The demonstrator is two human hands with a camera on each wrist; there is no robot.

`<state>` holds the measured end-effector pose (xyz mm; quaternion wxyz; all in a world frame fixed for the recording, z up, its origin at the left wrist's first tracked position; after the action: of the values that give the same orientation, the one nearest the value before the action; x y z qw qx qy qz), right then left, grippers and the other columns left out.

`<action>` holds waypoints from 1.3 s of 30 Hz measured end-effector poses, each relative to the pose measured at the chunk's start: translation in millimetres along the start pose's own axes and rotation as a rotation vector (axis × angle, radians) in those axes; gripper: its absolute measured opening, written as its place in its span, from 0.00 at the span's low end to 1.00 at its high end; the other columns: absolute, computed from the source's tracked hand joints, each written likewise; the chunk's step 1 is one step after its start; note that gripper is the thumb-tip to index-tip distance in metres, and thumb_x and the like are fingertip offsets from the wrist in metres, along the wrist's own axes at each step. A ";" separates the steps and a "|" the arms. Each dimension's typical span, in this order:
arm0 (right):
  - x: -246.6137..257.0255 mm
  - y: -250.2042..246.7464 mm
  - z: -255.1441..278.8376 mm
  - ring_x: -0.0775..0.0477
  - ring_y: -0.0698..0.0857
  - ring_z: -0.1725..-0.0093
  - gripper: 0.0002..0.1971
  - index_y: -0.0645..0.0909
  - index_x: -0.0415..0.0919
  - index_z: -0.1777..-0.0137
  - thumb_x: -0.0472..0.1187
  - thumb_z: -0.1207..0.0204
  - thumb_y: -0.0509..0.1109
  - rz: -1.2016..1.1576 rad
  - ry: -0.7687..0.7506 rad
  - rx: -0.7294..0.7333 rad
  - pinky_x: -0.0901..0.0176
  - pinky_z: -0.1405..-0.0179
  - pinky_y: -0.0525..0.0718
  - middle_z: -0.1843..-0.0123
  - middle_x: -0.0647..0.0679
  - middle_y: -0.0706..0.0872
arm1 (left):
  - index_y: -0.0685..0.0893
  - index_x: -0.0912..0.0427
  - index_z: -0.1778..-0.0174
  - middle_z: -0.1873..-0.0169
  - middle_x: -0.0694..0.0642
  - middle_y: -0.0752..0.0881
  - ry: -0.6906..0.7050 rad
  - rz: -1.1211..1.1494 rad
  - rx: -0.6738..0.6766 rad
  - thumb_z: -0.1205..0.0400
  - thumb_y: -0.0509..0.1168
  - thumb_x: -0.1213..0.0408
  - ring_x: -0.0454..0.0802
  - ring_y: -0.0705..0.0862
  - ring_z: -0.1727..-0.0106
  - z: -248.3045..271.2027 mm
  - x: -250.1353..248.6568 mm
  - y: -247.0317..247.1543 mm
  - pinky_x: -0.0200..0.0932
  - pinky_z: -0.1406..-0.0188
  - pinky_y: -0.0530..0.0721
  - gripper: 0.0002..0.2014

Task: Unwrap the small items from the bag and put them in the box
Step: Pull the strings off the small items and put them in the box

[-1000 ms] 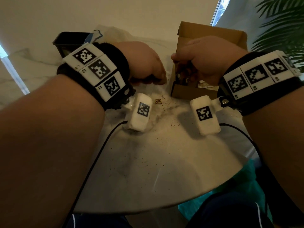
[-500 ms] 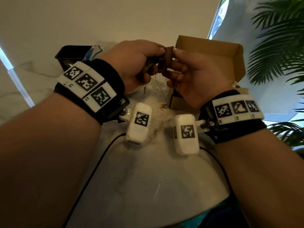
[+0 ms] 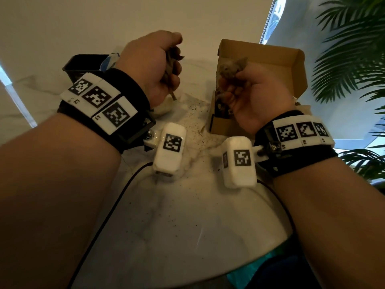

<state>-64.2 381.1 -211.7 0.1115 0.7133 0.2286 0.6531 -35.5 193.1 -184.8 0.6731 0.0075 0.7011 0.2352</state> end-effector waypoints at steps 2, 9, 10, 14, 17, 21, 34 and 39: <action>2.3 -1.2 0.0 0.44 0.91 0.62 0.20 0.73 0.26 0.29 0.23 0.20 0.58 -0.118 0.002 -0.011 0.61 0.70 0.86 0.52 0.36 0.89 | 0.83 0.56 0.57 0.67 0.50 0.83 -0.009 -0.019 -0.007 0.18 0.72 0.60 0.45 0.78 0.70 -0.9 -0.1 -1.4 0.38 0.76 0.72 0.05; 4.8 4.2 3.1 0.43 0.91 0.61 0.14 0.79 0.31 0.37 0.23 0.20 0.61 -0.206 0.002 0.042 0.58 0.63 0.89 0.50 0.35 0.88 | 0.87 0.62 0.34 0.59 0.52 0.81 -0.110 -0.394 0.274 0.16 0.69 0.61 0.45 0.76 0.67 11.2 15.5 13.5 0.36 0.76 0.69 0.16; 4.6 4.8 3.5 0.43 0.91 0.61 0.12 0.78 0.31 0.38 0.24 0.20 0.63 -0.191 0.004 0.039 0.58 0.64 0.89 0.53 0.36 0.88 | 0.87 0.62 0.32 0.58 0.52 0.81 -0.108 -0.446 0.310 0.16 0.68 0.61 0.46 0.76 0.66 13.4 17.3 15.7 0.36 0.76 0.70 0.17; 5.4 7.2 5.8 0.47 0.90 0.65 0.06 0.77 0.32 0.45 0.26 0.19 0.64 -0.144 0.004 0.056 0.60 0.67 0.87 0.62 0.40 0.87 | 0.89 0.57 0.38 0.53 0.53 0.83 -0.078 -0.594 0.394 0.17 0.71 0.60 0.46 0.77 0.65 17.9 20.8 21.7 0.36 0.76 0.72 0.13; 4.9 8.0 6.0 0.48 0.90 0.66 0.09 0.76 0.32 0.41 0.26 0.19 0.64 -0.127 0.000 0.081 0.61 0.68 0.86 0.62 0.40 0.87 | 0.89 0.55 0.49 0.54 0.53 0.86 -0.028 -0.644 0.368 0.16 0.71 0.60 0.45 0.77 0.68 17.0 20.5 22.2 0.37 0.76 0.73 0.04; 3.2 7.6 4.6 0.47 0.91 0.63 0.11 0.75 0.33 0.39 0.26 0.20 0.63 -0.127 0.016 0.100 0.60 0.69 0.85 0.58 0.39 0.88 | 0.86 0.55 0.50 0.54 0.53 0.90 0.003 -0.604 0.323 0.14 0.68 0.60 0.44 0.78 0.70 13.9 19.0 20.7 0.38 0.77 0.74 0.04; -0.9 18.4 21.0 0.51 0.79 0.70 0.15 0.82 0.39 0.41 0.39 0.14 0.54 0.125 0.251 0.415 0.61 0.74 0.77 0.63 0.46 0.79 | 0.87 0.47 0.52 0.62 0.46 0.86 0.297 -0.494 0.090 0.15 0.69 0.56 0.43 0.80 0.68 9.0 -1.8 14.1 0.37 0.76 0.76 0.03; 9.2 13.3 16.1 0.46 0.81 0.67 0.14 0.83 0.42 0.43 0.38 0.23 0.59 -0.092 0.144 0.381 0.59 0.68 0.79 0.62 0.44 0.83 | 0.88 0.48 0.48 0.58 0.47 0.87 0.281 -0.696 0.212 0.15 0.70 0.55 0.42 0.82 0.65 10.0 2.5 15.9 0.37 0.73 0.80 0.04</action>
<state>-45.5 376.1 -199.5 -0.0121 0.6619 0.3878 0.6414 -31.2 211.3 -181.6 0.6055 -0.1938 0.7675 -0.0822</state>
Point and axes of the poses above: each hand's wrist, its own z-axis away from the middle knuckle, its own y-axis out of the palm, x = y × z, the point moved 4 cm from there along -z, towards the middle knuckle
